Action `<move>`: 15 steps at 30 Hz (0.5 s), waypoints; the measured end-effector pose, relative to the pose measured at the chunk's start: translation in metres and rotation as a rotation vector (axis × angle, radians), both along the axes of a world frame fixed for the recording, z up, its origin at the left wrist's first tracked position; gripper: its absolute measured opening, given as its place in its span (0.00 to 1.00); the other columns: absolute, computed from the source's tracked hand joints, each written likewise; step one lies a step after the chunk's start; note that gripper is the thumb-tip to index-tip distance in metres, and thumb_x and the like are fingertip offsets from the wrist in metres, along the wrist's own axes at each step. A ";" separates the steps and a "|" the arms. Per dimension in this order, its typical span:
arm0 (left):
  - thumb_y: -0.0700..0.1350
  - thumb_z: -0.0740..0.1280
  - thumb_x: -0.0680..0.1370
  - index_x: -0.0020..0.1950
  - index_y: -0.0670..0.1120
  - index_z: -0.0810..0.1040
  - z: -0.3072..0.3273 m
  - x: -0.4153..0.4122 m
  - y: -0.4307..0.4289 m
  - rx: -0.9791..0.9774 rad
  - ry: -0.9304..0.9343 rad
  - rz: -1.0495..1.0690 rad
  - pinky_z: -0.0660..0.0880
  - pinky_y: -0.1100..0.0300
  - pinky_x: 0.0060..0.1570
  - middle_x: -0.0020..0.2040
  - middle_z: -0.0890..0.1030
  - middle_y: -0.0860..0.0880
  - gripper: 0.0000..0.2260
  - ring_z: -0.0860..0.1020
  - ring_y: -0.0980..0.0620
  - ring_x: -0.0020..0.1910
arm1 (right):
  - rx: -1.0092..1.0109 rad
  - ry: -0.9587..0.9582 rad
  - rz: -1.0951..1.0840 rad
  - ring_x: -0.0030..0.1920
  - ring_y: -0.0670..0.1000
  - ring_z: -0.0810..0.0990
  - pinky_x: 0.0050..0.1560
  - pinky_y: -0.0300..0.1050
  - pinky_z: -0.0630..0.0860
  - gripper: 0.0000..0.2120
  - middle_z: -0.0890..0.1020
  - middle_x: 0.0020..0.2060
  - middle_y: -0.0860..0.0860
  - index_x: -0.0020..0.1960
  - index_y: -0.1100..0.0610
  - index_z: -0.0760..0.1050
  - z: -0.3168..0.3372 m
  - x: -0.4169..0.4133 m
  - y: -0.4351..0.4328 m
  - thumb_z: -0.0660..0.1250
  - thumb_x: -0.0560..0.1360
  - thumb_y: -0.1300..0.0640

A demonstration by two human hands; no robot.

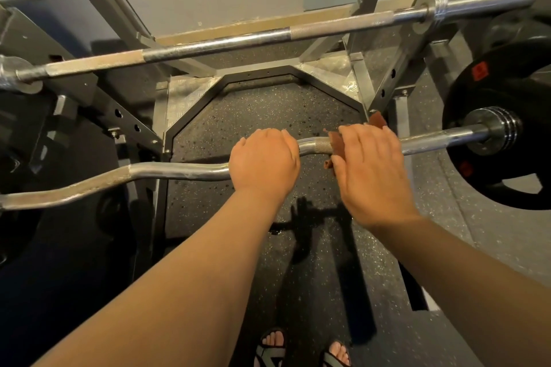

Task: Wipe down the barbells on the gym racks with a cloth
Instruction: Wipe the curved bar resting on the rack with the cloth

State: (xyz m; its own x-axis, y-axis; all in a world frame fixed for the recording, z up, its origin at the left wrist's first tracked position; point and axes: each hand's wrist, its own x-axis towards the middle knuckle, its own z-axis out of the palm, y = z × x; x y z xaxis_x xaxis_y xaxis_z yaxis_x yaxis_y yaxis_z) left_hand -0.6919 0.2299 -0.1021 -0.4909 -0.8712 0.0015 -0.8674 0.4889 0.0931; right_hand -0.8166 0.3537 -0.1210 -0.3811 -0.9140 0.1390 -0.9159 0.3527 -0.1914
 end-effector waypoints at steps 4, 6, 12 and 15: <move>0.48 0.50 0.83 0.36 0.51 0.63 0.003 -0.001 0.001 0.013 0.010 0.002 0.64 0.52 0.40 0.32 0.64 0.53 0.15 0.59 0.54 0.29 | 0.041 0.020 -0.051 0.49 0.55 0.75 0.56 0.53 0.70 0.19 0.78 0.49 0.52 0.58 0.56 0.75 0.010 -0.023 -0.017 0.51 0.86 0.45; 0.48 0.51 0.83 0.34 0.51 0.61 0.003 -0.001 0.001 0.007 0.016 0.011 0.64 0.52 0.41 0.32 0.64 0.53 0.16 0.60 0.54 0.28 | 0.045 -0.003 -0.183 0.49 0.56 0.75 0.60 0.55 0.71 0.21 0.79 0.47 0.53 0.54 0.57 0.76 0.011 -0.012 -0.031 0.49 0.85 0.46; 0.49 0.51 0.83 0.34 0.51 0.62 0.001 -0.002 0.001 -0.016 0.016 -0.001 0.63 0.52 0.41 0.31 0.62 0.54 0.17 0.59 0.52 0.29 | 0.002 -0.017 -0.101 0.61 0.57 0.72 0.77 0.59 0.58 0.15 0.76 0.57 0.52 0.64 0.57 0.72 0.001 0.027 -0.038 0.52 0.86 0.51; 0.49 0.51 0.83 0.38 0.50 0.66 0.001 -0.002 0.002 -0.024 0.000 -0.002 0.64 0.52 0.41 0.33 0.63 0.53 0.14 0.64 0.49 0.32 | -0.001 -0.001 0.060 0.56 0.54 0.74 0.66 0.54 0.67 0.14 0.76 0.54 0.49 0.63 0.53 0.72 0.006 -0.001 -0.025 0.53 0.85 0.49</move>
